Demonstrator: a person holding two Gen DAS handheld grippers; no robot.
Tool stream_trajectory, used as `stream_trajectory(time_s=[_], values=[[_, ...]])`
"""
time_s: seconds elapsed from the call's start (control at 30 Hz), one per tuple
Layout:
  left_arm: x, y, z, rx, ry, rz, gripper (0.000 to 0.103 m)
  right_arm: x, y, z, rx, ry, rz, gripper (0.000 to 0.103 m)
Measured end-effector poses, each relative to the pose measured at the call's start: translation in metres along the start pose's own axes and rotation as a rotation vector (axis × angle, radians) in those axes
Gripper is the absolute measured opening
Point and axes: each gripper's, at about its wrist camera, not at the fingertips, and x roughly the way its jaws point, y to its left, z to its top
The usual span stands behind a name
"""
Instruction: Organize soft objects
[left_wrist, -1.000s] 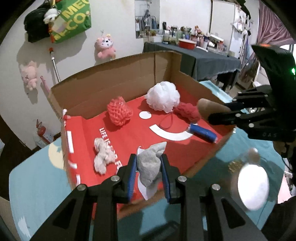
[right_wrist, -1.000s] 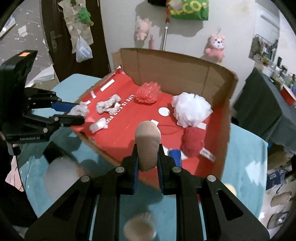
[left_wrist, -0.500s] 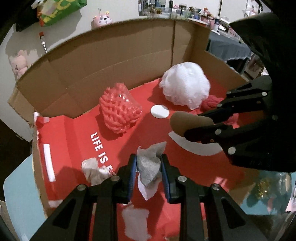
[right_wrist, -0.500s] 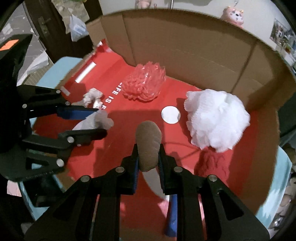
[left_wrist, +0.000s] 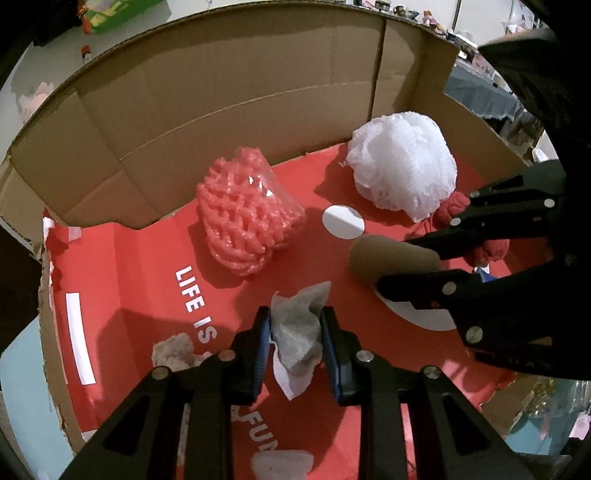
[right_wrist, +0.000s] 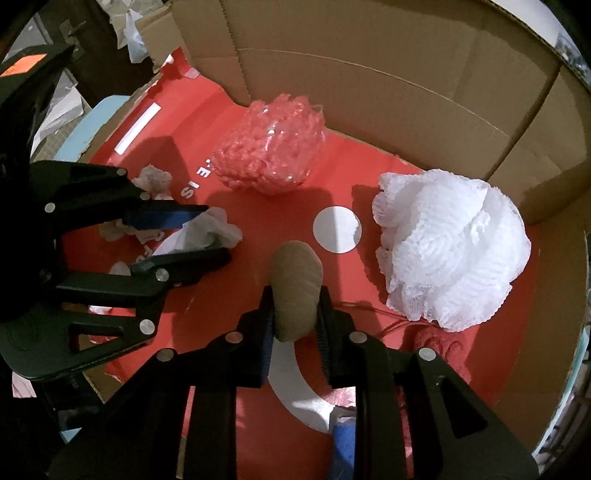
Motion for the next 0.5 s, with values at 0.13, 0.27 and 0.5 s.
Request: stream_trajectory(time_s=[0.13,0.27,0.5], values=[[0.000,0.003,-0.001,-0.008,-0.008,-0.005,0.034,-0.001,-0.003,0.001,0.012,-0.006,0.006,0.022],[-0.005,0.012,-0.005,-0.013,-0.022,-0.011,0.041,0.001,-0.006,0.003,0.012,-0.011,0.015,0.026],[-0.027,0.017,-0.009,-0.029,-0.065,0.010,0.055,-0.009,-0.008,0.001,0.023,-0.042,-0.003,0.053]])
